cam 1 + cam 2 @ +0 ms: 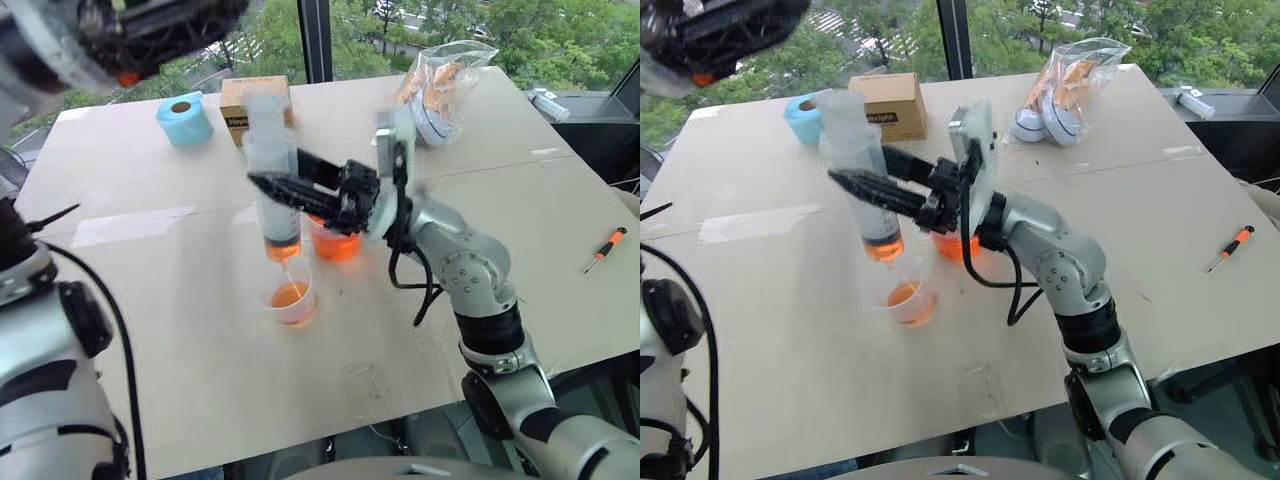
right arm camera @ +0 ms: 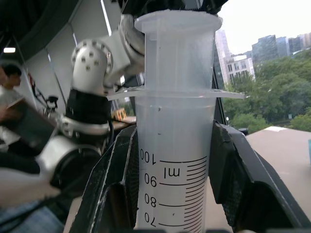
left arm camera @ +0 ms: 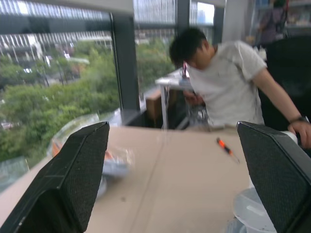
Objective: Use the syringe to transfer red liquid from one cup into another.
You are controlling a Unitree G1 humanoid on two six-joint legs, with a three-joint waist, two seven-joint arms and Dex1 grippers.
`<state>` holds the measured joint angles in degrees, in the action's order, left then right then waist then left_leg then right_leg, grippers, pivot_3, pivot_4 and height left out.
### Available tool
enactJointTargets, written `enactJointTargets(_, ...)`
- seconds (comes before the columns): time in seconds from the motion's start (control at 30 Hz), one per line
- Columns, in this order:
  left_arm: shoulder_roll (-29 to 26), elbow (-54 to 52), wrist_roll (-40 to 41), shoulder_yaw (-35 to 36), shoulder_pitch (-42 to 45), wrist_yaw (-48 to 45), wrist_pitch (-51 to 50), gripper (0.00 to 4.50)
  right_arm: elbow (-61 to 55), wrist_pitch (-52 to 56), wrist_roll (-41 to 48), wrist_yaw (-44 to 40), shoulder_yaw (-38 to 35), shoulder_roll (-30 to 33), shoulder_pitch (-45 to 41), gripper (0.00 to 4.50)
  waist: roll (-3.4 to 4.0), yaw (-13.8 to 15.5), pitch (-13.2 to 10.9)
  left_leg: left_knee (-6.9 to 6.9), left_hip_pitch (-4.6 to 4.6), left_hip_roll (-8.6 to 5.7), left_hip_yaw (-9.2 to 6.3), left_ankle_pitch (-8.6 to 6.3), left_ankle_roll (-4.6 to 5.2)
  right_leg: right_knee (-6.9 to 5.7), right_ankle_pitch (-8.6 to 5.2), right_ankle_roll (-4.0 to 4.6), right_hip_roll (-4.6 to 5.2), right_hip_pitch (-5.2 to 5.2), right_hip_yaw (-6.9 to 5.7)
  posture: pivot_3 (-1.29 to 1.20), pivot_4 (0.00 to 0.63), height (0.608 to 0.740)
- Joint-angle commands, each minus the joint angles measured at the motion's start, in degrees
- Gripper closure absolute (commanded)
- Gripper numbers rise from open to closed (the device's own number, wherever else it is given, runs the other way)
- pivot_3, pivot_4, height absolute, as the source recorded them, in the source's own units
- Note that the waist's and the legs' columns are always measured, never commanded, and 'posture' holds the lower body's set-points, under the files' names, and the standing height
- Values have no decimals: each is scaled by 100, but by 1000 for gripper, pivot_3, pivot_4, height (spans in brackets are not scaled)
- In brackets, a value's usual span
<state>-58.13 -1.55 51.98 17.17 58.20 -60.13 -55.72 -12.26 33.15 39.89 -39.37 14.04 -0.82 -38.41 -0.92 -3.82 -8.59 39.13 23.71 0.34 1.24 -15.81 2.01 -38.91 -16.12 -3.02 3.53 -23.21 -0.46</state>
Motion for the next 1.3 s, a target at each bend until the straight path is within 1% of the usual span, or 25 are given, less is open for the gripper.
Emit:
enactJointTargets(0.03,-291,-350,-110,-94,-290,-284,111,230,27,-451,-352,-360,292,2,6,3007,-1,31,0,1,1,0,-1,0,0,0,0,0,0,0,-1,0,150,740)
enactJointTargets(0.13,-345,-457,-303,-175,-552,-289,297,230,174,-654,-563,-528,396,18,19,3007,-8,77,1,5,2,-1,0,0,0,1,0,0,1,0,0,0,150,740)
enactJointTargets(0.27,-253,-577,-370,-255,-764,-284,396,230,298,-837,-732,-695,433,-14,-13,3007,-17,131,0,4,2,0,-1,0,0,1,0,0,0,0,-1,0,150,740)
enactJointTargets(0.4,-359,-870,-570,-449,-1190,-509,630,230,363,-917,-813,-757,383,-48,-44,3007,-18,131,-1,3,3,0,0,0,0,1,0,0,2,-1,1,0,150,740)
enactJointTargets(0.5,-363,-985,-515,-412,-1351,-577,653,230,390,-941,-860,-780,337,-50,-60,3007,-18,131,-1,2,3,2,2,0,0,1,0,1,0,-3,2,0,150,740)
enactJointTargets(0.63,-534,-1057,-855,-529,-1807,-778,1004,230,476,-1001,-925,-767,248,-93,-117,3007,-19,134,-1,2,4,2,3,-1,0,3,0,1,1,-3,2,0,150,740)
enactJointTargets(0.7,-511,-1141,-863,-531,-1941,-765,1078,230,525,-1031,-946,-746,186,-115,-186,3007,-20,139,-1,2,3,2,3,0,0,2,0,1,1,-3,2,0,150,740)
enactJointTargets(1.07,-316,-1374,-825,-593,-2152,-621,1141,230,686,-1132,-877,-637,-98,-222,-536,3007,-22,143,-1,2,4,2,1,-1,1,1,0,1,1,-3,0,0,150,740)
enactJointTargets(1.23,-232,-1308,-836,-563,-2038,-536,1209,230,650,-1110,-832,-627,-142,-245,-583,3007,-21,143,-1,2,4,2,0,-1,0,1,0,1,0,-3,0,0,150,740)
enactJointTargets(1.3,-110,-1169,-695,-446,-1828,-380,1109,230,584,-1050,-830,-667,-96,-215,-501,3007,-21,143,-1,2,5,2,1,-1,1,1,0,1,1,-3,0,0,150,740)
